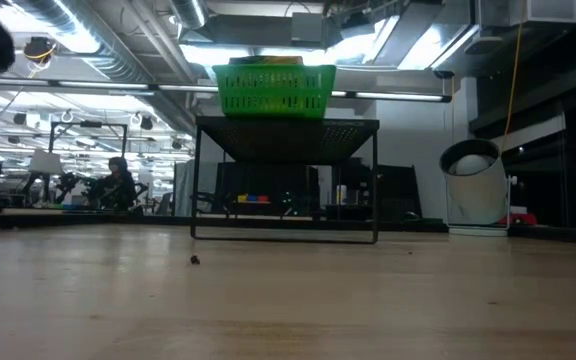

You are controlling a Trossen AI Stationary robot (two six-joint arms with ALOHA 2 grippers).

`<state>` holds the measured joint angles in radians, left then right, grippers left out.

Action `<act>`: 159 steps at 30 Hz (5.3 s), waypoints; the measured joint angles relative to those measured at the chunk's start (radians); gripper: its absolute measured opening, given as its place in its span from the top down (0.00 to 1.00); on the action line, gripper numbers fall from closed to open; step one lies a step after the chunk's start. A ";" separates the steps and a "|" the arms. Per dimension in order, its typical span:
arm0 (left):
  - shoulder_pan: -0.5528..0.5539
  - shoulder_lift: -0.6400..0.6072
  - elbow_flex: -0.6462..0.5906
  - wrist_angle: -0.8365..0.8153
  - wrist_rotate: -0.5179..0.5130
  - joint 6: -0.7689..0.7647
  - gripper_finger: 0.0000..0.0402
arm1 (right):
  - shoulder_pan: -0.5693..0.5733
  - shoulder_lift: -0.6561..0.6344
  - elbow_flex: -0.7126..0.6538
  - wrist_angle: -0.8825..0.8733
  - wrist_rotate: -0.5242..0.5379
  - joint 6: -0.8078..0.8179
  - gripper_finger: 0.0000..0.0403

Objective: Pick & Place Office Desk Supplies
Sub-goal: Return to Home Position

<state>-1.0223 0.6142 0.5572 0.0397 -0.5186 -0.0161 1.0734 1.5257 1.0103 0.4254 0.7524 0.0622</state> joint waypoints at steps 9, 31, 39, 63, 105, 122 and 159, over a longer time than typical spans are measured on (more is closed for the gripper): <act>0.046 -0.181 -0.388 0.267 0.136 0.027 0.63 | 0.065 -0.204 -0.387 0.204 0.148 0.052 0.56; 0.136 -0.342 -0.544 0.221 0.012 0.005 0.63 | 0.170 -0.251 -0.997 0.999 0.126 -0.164 0.56; 0.136 -0.456 -0.544 0.031 0.018 0.012 0.63 | 0.244 -0.252 -0.996 0.660 0.320 0.093 0.56; 0.181 -0.310 -0.546 0.029 -0.073 -0.022 0.63 | 0.223 -0.167 -0.986 0.949 -0.061 -0.067 0.55; 0.181 -0.296 -0.544 0.038 -0.011 -0.015 0.64 | 0.132 -1.050 -0.994 0.003 -0.729 -0.096 0.55; 0.181 -0.296 -0.544 0.038 -0.011 -0.015 0.64 | -0.227 -1.420 -0.994 -0.404 -0.841 -0.175 0.55; 0.181 -0.296 -0.544 0.038 -0.011 -0.015 0.64 | -0.301 -1.526 -0.994 -0.390 -0.767 0.319 0.55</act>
<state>-0.8413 0.3187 0.0128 0.0776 -0.5301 -0.0307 0.7719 -0.0006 0.0158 0.0357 -0.0151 0.3813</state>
